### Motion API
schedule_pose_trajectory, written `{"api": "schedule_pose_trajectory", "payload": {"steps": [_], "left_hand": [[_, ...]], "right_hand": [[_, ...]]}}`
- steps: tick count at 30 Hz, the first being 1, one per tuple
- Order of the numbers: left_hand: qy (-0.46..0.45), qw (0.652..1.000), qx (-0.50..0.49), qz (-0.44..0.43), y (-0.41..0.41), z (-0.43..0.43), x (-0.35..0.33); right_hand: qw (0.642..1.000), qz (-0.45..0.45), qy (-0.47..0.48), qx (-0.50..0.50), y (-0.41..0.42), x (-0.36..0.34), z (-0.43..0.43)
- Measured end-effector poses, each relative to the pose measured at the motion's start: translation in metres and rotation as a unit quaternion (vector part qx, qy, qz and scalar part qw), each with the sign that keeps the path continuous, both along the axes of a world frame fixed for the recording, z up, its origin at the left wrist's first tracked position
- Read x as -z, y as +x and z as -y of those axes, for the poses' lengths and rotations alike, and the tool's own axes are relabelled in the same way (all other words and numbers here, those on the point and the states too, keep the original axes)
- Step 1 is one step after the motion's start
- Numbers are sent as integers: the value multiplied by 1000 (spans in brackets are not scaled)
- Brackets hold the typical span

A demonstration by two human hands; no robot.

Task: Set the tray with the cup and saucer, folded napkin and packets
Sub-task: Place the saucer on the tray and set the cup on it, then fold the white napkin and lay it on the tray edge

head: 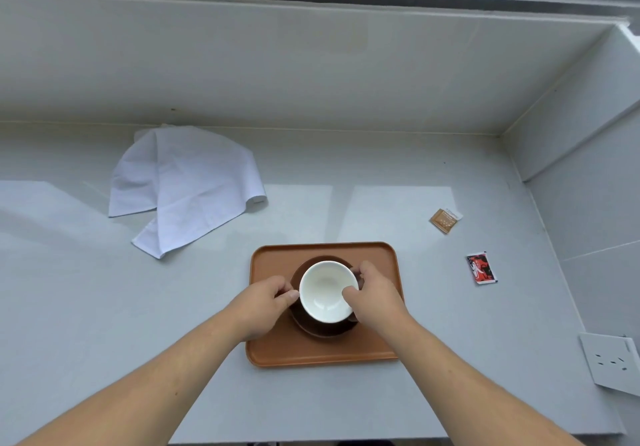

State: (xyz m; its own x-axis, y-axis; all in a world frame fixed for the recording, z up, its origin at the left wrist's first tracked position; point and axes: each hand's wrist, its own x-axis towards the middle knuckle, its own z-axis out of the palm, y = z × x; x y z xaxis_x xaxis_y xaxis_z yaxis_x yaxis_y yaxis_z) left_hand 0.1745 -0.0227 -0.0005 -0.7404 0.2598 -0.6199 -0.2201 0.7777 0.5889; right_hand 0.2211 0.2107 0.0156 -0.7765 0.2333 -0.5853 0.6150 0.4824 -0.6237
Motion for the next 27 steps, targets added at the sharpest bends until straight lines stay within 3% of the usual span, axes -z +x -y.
{"api": "schedule_pose_trajectory", "payload": {"steps": [7, 11, 15, 20, 23, 25, 27], "left_hand": [[10, 999, -53, 3, -7, 7, -6], [-114, 979, -84, -147, -26, 31, -11], [-223, 939, -53, -257, -69, 70, -3], [-302, 915, 51, -262, -126, 108, 16], [-364, 880, 143, -270, -145, 118, 27], [-368, 868, 191, -273, -154, 124, 29], [-333, 880, 174, -289, -160, 134, 25]], "right_hand": [[997, -2, 30, -65, -9, 0, -11], [988, -57, 97, -106, -33, -7, -18], [967, -112, 147, -174, -65, -16, -4], [936, -141, 197, -255, -96, -13, 43], [908, -168, 236, -304, -116, -6, 79], [895, -179, 250, -323, -133, -1, 101], [884, -199, 261, -332, -149, 2, 122]]}}
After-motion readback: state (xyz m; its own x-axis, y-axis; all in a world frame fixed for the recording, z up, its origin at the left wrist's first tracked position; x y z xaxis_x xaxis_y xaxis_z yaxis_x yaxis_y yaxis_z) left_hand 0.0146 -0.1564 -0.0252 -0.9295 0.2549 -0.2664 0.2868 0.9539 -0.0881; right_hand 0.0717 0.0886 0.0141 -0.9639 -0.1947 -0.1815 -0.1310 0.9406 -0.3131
